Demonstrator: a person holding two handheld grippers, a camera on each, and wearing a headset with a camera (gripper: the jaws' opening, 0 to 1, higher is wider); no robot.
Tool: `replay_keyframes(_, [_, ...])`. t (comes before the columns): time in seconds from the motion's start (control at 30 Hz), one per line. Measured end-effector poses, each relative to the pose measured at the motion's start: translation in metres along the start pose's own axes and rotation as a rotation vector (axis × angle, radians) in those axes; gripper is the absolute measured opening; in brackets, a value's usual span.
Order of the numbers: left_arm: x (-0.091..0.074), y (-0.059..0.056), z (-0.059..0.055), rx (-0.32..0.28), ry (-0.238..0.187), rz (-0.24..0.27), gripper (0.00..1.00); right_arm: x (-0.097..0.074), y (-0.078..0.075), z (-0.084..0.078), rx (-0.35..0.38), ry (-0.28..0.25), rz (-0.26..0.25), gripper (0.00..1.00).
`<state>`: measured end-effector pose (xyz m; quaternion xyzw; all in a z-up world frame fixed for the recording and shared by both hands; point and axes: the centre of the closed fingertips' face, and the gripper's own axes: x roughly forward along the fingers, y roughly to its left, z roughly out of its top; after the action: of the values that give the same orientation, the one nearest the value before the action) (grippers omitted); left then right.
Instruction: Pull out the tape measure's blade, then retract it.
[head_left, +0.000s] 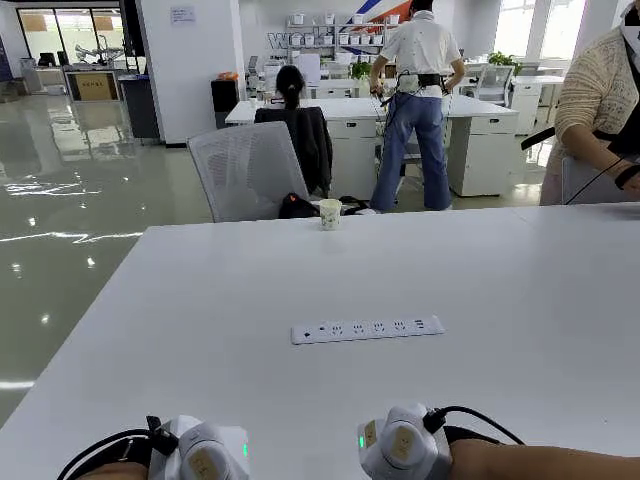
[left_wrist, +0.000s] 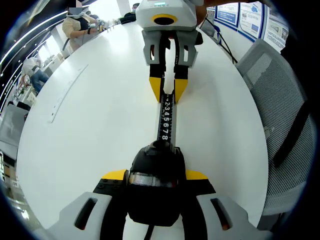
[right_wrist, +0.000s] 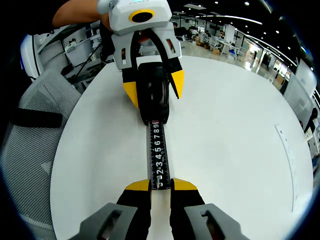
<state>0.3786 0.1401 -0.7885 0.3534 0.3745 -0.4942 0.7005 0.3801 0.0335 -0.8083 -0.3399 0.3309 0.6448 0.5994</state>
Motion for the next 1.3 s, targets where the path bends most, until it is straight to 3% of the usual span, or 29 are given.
replay_keyframes(1.3, [0.001,0.0,0.0,-0.002,-0.003,0.002,0.36,-0.014,-0.001,-0.021,0.008,0.029,-0.008,0.11])
